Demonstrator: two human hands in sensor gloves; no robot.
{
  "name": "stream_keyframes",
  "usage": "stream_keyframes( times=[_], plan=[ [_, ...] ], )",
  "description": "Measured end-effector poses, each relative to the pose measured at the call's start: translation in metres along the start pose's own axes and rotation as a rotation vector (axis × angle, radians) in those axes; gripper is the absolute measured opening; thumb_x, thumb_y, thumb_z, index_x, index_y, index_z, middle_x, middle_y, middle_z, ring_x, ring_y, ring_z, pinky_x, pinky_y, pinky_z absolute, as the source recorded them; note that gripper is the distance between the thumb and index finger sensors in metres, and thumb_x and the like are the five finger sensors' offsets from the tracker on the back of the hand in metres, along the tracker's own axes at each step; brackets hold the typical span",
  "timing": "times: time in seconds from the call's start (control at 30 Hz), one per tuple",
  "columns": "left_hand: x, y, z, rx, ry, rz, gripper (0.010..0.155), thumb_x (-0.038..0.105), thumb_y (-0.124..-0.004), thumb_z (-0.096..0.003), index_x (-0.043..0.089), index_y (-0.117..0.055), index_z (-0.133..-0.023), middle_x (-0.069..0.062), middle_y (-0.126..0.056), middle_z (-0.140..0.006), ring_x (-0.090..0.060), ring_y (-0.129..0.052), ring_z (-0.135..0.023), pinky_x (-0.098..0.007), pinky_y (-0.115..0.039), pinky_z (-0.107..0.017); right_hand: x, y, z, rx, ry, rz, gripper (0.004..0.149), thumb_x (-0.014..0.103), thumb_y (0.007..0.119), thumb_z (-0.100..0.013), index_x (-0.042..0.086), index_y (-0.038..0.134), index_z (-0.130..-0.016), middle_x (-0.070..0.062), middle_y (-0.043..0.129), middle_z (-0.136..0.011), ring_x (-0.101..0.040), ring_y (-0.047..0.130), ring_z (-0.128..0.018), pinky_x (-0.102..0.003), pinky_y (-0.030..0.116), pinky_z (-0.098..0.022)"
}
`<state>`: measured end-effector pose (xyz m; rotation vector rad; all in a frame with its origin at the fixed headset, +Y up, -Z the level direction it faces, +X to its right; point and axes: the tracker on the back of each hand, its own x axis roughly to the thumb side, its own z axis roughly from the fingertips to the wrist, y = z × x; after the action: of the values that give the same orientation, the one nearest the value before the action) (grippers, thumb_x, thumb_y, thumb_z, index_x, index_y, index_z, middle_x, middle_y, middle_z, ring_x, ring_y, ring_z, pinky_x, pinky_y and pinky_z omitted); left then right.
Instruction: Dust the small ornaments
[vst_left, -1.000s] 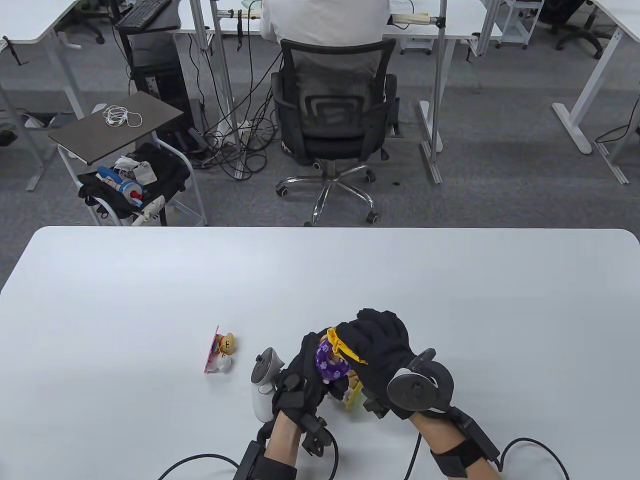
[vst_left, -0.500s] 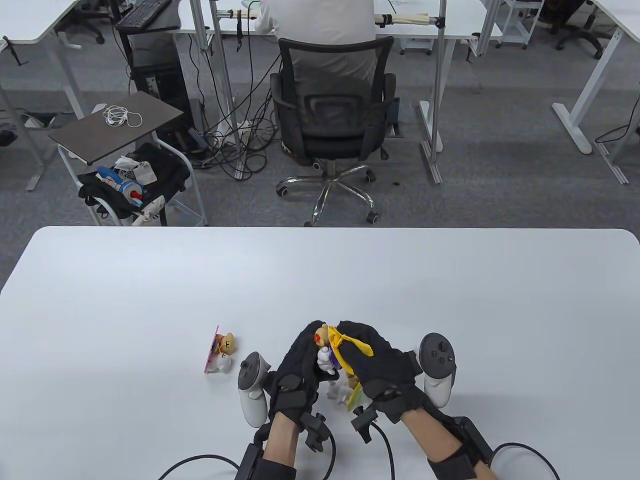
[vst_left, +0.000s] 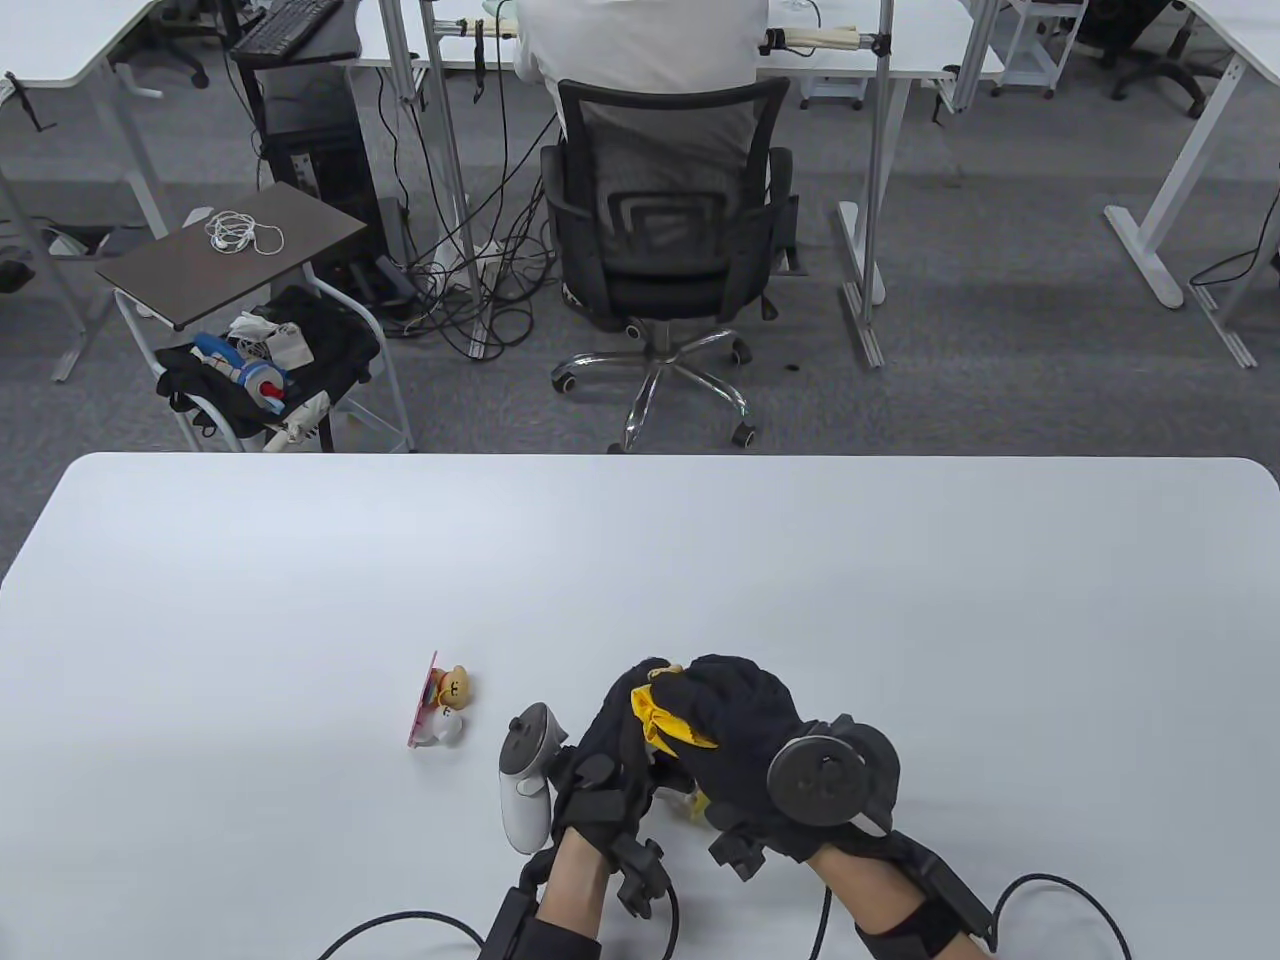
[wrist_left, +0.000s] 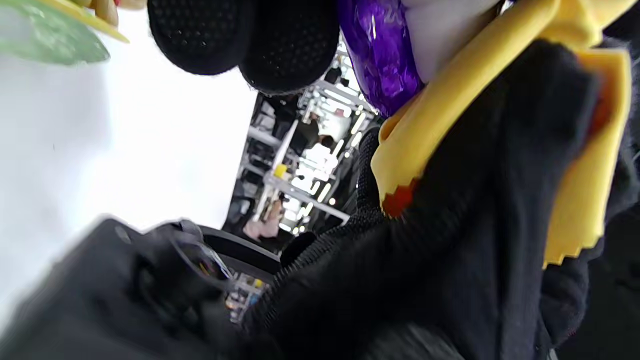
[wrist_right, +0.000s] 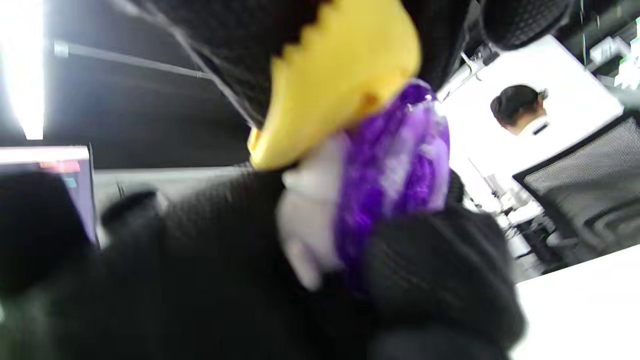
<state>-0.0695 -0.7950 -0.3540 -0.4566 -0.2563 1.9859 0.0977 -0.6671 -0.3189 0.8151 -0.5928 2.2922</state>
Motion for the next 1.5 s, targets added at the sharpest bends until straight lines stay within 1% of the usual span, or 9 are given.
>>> stream_keyframes(
  times=[0.23, 0.43, 0.57, 0.7, 0.97, 1.1, 1.27, 1.4, 1.5],
  plan=[
    [0.004, -0.004, -0.002, -0.068, -0.075, 0.076, 0.056, 0.071, -0.044, -0.0578, 0.046, -0.044, -0.108, 0.0, -0.077, -0.084, -0.01, -0.093, -0.051, -0.032, -0.084, -0.042, -0.028, -0.021, -0.004, -0.093, 0.125, -0.05, 0.046, 0.031, 0.086, -0.049, 0.019, 0.078, -0.093, -0.012, 0.079, -0.085, -0.039, 0.077, -0.084, -0.063, 0.062, -0.064],
    [0.006, 0.0, 0.001, -0.058, -0.106, 0.141, 0.056, 0.069, -0.041, -0.0573, 0.045, -0.04, -0.108, 0.001, -0.074, -0.085, -0.01, -0.092, -0.054, -0.033, -0.083, -0.044, -0.01, -0.011, -0.002, -0.006, 0.011, -0.117, 0.048, 0.035, 0.087, -0.048, 0.023, 0.079, -0.094, -0.008, 0.08, -0.087, -0.036, 0.078, -0.087, -0.063, 0.062, -0.066],
    [0.012, 0.005, 0.004, -0.006, -0.099, 0.028, 0.055, 0.068, -0.043, -0.0585, 0.043, -0.04, -0.108, 0.001, -0.074, -0.082, -0.01, -0.092, -0.054, -0.034, -0.083, -0.045, -0.022, -0.011, -0.003, -0.025, 0.081, -0.108, 0.047, 0.033, 0.086, -0.048, 0.019, 0.081, -0.093, -0.011, 0.083, -0.084, -0.037, 0.081, -0.083, -0.064, 0.063, -0.065],
    [0.019, 0.007, 0.005, 0.034, -0.119, -0.101, 0.056, 0.064, -0.045, -0.0606, 0.039, -0.034, -0.11, -0.001, -0.066, -0.092, -0.017, -0.084, -0.072, -0.041, -0.075, -0.059, -0.041, -0.008, 0.0, -0.022, 0.163, -0.141, 0.047, 0.033, 0.086, -0.048, 0.018, 0.081, -0.092, -0.011, 0.085, -0.083, -0.038, 0.083, -0.081, -0.063, 0.065, -0.063],
    [0.02, 0.0, 0.003, 0.011, -0.112, -0.165, 0.055, 0.05, -0.043, -0.0623, 0.035, -0.022, -0.11, -0.002, -0.05, -0.107, -0.027, -0.059, -0.098, -0.049, -0.055, -0.075, -0.016, -0.002, 0.001, -0.023, 0.046, -0.144, 0.047, 0.032, 0.087, -0.048, 0.021, 0.08, -0.094, -0.01, 0.081, -0.087, -0.038, 0.077, -0.086, -0.064, 0.06, -0.066],
    [0.022, 0.0, 0.005, 0.015, -0.125, -0.15, 0.055, 0.047, -0.052, -0.0632, 0.033, -0.027, -0.11, -0.004, -0.057, -0.105, -0.029, -0.06, -0.098, -0.049, -0.056, -0.075, -0.025, -0.001, 0.003, -0.029, 0.06, -0.053, 0.048, 0.035, 0.086, -0.049, 0.027, 0.077, -0.096, -0.009, 0.071, -0.094, -0.039, 0.065, -0.094, -0.066, 0.052, -0.07],
    [0.025, 0.0, 0.006, 0.039, -0.126, -0.202, 0.054, 0.043, -0.059, -0.0629, 0.026, -0.037, -0.11, -0.009, -0.069, -0.099, -0.03, -0.072, -0.091, -0.05, -0.064, -0.072, -0.053, -0.014, -0.001, -0.051, 0.198, -0.15, 0.046, 0.035, 0.085, -0.049, 0.023, 0.082, -0.093, -0.009, 0.084, -0.082, -0.036, 0.08, -0.083, -0.066, 0.059, -0.066],
    [0.027, -0.001, 0.003, 0.007, -0.154, -0.23, 0.055, 0.041, -0.057, -0.0628, 0.03, -0.033, -0.11, -0.007, -0.062, -0.104, -0.031, -0.063, -0.096, -0.051, -0.057, -0.075, -0.065, -0.02, 0.001, -0.07, 0.276, -0.096, 0.046, 0.033, 0.086, -0.049, 0.02, 0.082, -0.093, -0.011, 0.084, -0.082, -0.038, 0.08, -0.082, -0.066, 0.059, -0.066],
    [0.028, -0.003, 0.001, 0.018, -0.139, -0.349, 0.055, 0.038, -0.055, -0.0623, 0.034, -0.028, -0.111, -0.005, -0.051, -0.109, -0.032, -0.05, -0.101, -0.053, -0.048, -0.077, -0.046, -0.017, 0.001, -0.053, 0.161, -0.101, 0.046, 0.034, 0.087, -0.048, 0.022, 0.083, -0.093, -0.01, 0.084, -0.083, -0.038, 0.08, -0.083, -0.066, 0.059, -0.066]
  ],
)
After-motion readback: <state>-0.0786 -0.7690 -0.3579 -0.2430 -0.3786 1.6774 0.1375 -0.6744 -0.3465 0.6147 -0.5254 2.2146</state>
